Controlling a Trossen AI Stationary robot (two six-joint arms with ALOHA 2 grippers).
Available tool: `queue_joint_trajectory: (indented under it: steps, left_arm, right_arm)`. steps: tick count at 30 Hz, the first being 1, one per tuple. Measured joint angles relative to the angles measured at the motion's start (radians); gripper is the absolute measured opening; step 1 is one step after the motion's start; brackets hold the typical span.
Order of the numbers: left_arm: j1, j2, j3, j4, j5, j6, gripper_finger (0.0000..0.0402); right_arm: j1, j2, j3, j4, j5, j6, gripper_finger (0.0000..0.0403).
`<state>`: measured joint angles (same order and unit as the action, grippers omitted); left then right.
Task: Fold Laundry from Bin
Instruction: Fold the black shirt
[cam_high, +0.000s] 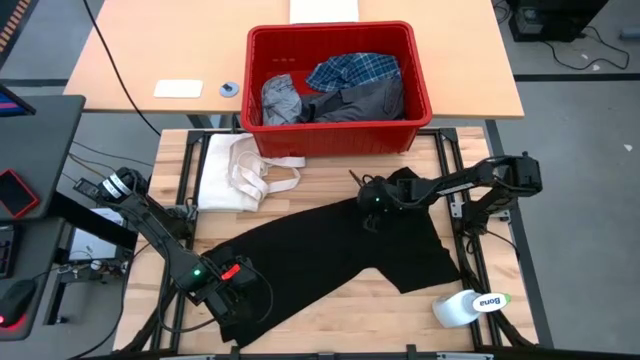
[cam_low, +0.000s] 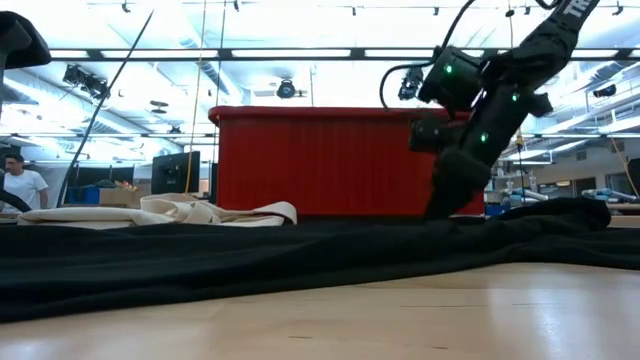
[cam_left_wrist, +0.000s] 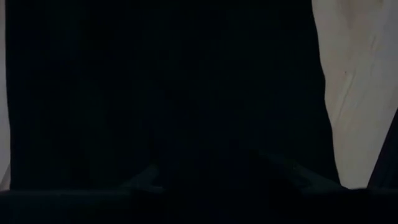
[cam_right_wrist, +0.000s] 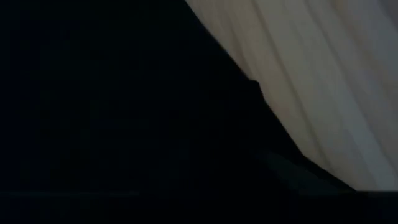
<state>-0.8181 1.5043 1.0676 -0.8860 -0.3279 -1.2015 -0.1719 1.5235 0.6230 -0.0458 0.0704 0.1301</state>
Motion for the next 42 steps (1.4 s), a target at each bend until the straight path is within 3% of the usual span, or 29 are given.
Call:
queue_joint_trajectory:
  steps: [7,15,24,28,36,42]
  left_arm:
    - [0.0,0.0,0.0,-0.001,0.0,-0.012,0.0153]
    - [0.0,0.0,0.0,-0.002,-0.001,-0.014,0.0153]
    - [0.0,0.0,0.0,-0.003,-0.001,-0.014,0.0153]
    - [0.0,0.0,0.0,-0.002,-0.001,-0.01,0.0153]
    - [0.0,0.0,0.0,-0.001,0.001,-0.01,0.0153]
    - [0.0,0.0,0.0,0.0,0.027,-0.01,0.0153]
  right_arm:
    - [0.024,-0.098,0.015,-0.075,-0.033,-0.021,0.0149]
    - [0.108,-0.02,-0.011,-0.051,0.066,-0.106,0.0148]
    - [0.092,-0.002,-0.01,-0.032,0.091,-0.107,0.0146]
    - [0.069,0.021,-0.01,-0.03,0.066,-0.109,0.0119]
    - [0.06,0.059,-0.003,-0.014,0.042,-0.134,0.0017]
    - [0.052,-0.026,0.044,-0.13,0.006,-0.135,0.0011]
